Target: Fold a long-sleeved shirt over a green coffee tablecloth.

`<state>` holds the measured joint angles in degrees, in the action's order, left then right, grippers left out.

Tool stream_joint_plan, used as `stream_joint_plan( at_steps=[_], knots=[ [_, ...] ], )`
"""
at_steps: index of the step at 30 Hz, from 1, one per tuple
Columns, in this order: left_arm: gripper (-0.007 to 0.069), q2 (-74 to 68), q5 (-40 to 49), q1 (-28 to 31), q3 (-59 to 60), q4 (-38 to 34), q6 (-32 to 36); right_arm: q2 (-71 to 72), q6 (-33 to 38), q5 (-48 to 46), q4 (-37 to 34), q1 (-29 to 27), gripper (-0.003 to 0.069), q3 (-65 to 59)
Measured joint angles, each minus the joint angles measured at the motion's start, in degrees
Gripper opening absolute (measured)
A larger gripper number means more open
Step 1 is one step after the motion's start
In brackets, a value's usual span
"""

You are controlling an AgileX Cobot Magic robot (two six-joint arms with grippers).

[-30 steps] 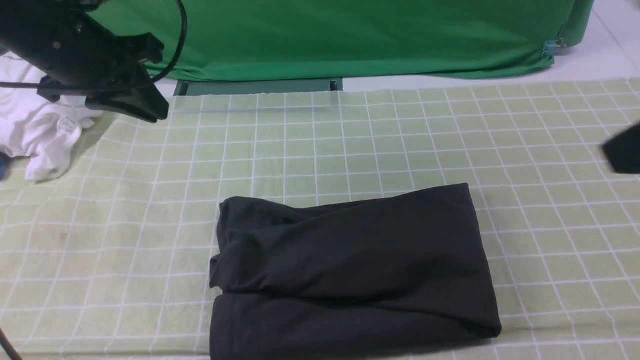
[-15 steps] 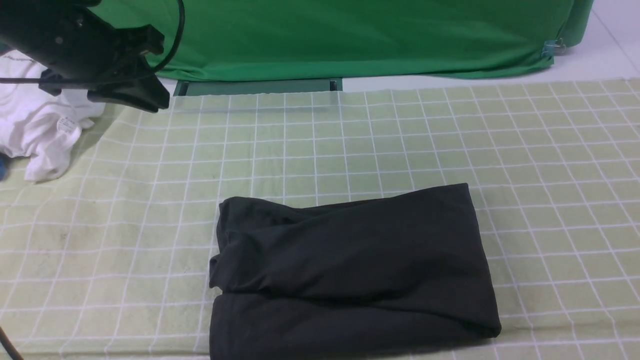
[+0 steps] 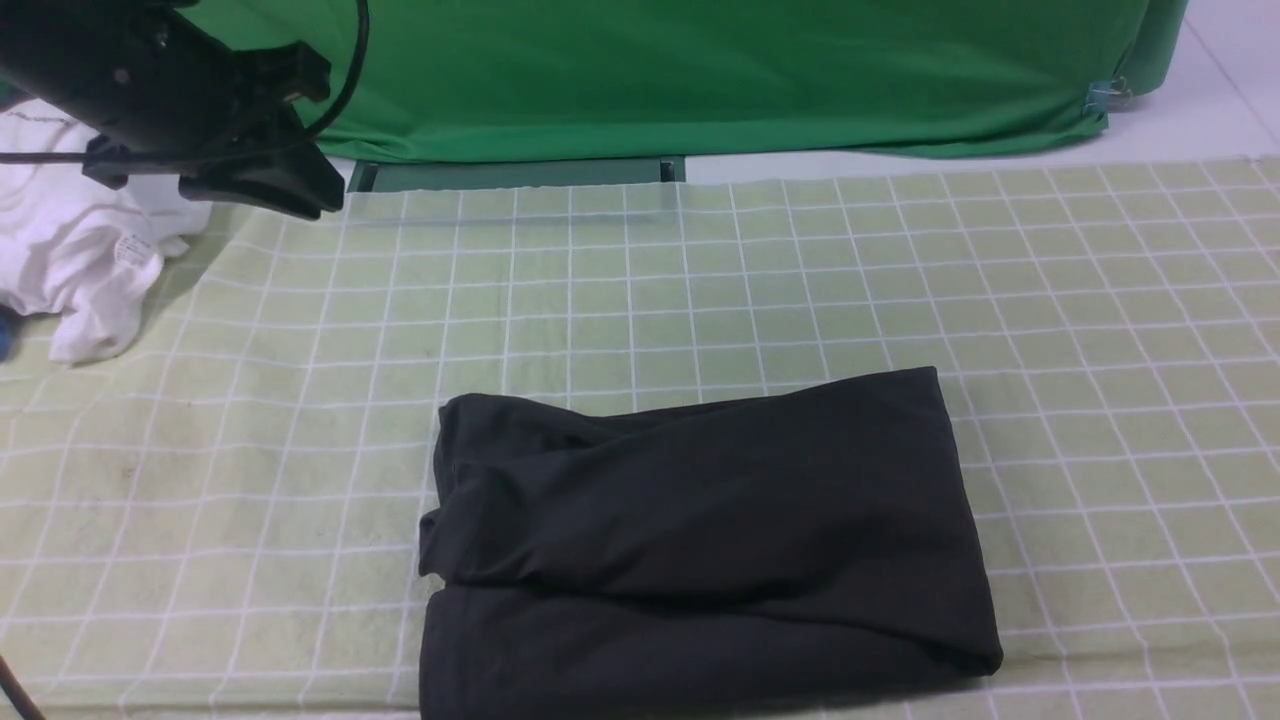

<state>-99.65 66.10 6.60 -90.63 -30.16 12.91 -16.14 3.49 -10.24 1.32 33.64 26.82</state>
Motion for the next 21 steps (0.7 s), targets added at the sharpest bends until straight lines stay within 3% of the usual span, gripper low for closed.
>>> stream_joint_plan(
  at_steps=[21],
  knots=[
    [0.0123,0.0,-2.8,0.0,0.0,4.2,-0.1,0.0,0.0,0.1,0.1,0.0,0.0079,0.0]
  ],
)
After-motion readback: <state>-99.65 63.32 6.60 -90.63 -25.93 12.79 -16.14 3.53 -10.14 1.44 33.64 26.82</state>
